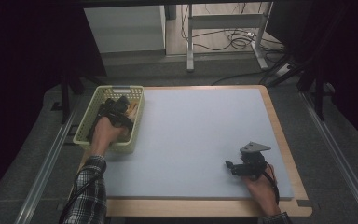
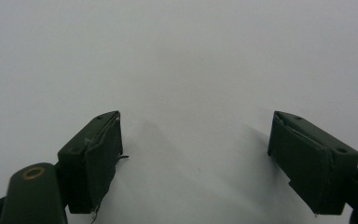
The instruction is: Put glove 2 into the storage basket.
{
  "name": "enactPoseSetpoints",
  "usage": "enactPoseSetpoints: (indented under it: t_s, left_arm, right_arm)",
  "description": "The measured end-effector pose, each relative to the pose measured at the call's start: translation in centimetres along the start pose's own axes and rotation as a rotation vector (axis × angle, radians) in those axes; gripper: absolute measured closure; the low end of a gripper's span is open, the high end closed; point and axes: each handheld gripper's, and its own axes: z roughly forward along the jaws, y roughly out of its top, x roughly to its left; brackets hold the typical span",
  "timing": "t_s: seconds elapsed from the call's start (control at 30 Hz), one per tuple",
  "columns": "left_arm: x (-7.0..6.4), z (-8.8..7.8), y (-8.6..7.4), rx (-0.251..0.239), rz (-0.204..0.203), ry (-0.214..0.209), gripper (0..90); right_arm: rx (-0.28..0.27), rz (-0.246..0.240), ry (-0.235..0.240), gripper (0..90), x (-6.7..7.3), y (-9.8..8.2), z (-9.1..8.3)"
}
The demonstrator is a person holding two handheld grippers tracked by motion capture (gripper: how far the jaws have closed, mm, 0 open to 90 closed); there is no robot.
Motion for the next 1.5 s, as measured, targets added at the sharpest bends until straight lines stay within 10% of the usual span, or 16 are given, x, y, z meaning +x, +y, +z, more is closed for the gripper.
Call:
enactPoseSetpoints:
  t_s: [0.13,0.3,0.57,0.93,1.5]
  left_arm:
    - [0.4,-1.6,-0.6,0.002,0.012,-0.030,9.4]
    - [1.1,-5.1,-1.5,-0.096,0.018,-0.047,8.6]
    - [3.1,-3.8,-1.6,-0.122,-0.054,0.118,55.5]
    - [1.3,-0.9,0.2,-0.092,-0.018,0.096,74.9]
    - [2.4,-3.8,-1.7,-0.215,-0.022,0.104,40.1]
  right_arm:
    - [0.000,0.000,0.000,17.4,0.0,0.0,0.0]
    - [0.000,0.000,0.000,17.4,0.0,0.0,0.0]
    - [0.000,0.000,0.000,17.4,0.0,0.0,0.0]
    - [0.000,0.000,0.001,17.4,0.0,0.0,0.0]
    - [0.000,0.000,0.000,17.4,0.0,0.0,0.0]
